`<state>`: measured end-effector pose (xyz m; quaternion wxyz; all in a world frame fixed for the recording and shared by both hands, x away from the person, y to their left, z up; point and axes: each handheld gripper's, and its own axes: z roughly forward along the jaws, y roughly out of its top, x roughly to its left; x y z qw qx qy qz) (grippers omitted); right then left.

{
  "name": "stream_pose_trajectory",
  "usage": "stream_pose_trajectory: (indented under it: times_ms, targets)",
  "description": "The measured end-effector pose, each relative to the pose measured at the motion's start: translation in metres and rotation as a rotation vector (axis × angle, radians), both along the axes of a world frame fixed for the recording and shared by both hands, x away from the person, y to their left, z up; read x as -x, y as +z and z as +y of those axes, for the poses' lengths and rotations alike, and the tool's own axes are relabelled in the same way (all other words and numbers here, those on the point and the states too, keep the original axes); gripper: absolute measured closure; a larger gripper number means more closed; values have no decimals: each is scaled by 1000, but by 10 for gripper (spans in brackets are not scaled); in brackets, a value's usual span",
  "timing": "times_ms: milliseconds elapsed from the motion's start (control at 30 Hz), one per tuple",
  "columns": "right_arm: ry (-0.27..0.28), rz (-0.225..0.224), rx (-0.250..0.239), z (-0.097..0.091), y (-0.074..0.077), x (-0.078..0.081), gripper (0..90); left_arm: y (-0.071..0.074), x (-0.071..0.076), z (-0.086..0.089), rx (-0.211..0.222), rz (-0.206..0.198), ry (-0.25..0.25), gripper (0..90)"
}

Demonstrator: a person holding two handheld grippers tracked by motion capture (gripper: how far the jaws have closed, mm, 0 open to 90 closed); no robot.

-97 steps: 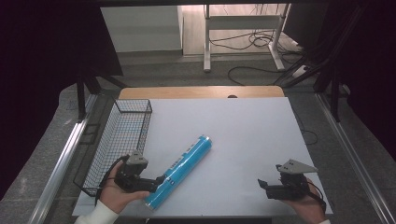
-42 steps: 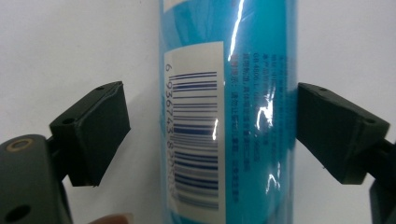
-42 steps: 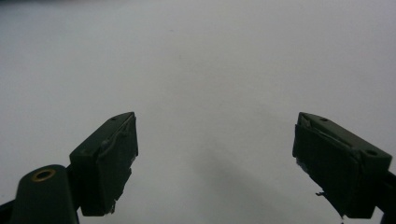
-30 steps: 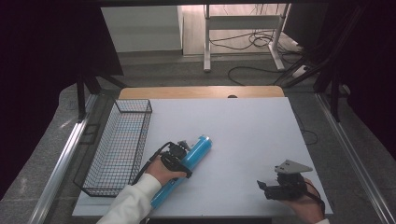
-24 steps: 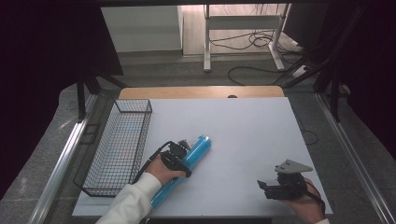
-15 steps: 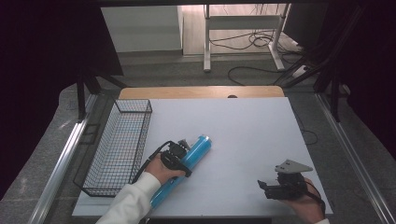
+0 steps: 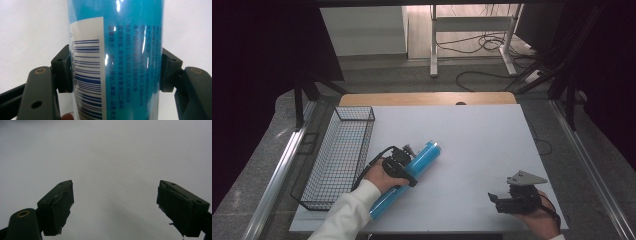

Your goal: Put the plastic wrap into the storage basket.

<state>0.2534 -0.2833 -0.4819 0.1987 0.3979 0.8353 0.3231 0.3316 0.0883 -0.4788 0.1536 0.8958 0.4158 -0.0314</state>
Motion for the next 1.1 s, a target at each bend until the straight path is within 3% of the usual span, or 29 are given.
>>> stream_pose_trajectory:
  times_ms: [300, 433, 533, 833, 1100]
  targets:
    - [3, -2, -1, 0, 1, 0, 145, 23, 0, 9, 12, -16, 4, 312]
    - [5, -2, -3, 0, 1, 0, 145, 34, -1, 20, 46, -11, 24, 312]
    - [7, 0, -6, 0, 0, -1, 146, 40, -2, 25, 47, -20, 30, 312]
    - [11, 4, -6, 2, 0, -2, 145, 66, -11, 50, 70, -37, 91, 312]
    - [8, 4, -7, 2, 0, -2, 145, 78, -18, 70, 79, -43, 132, 312]
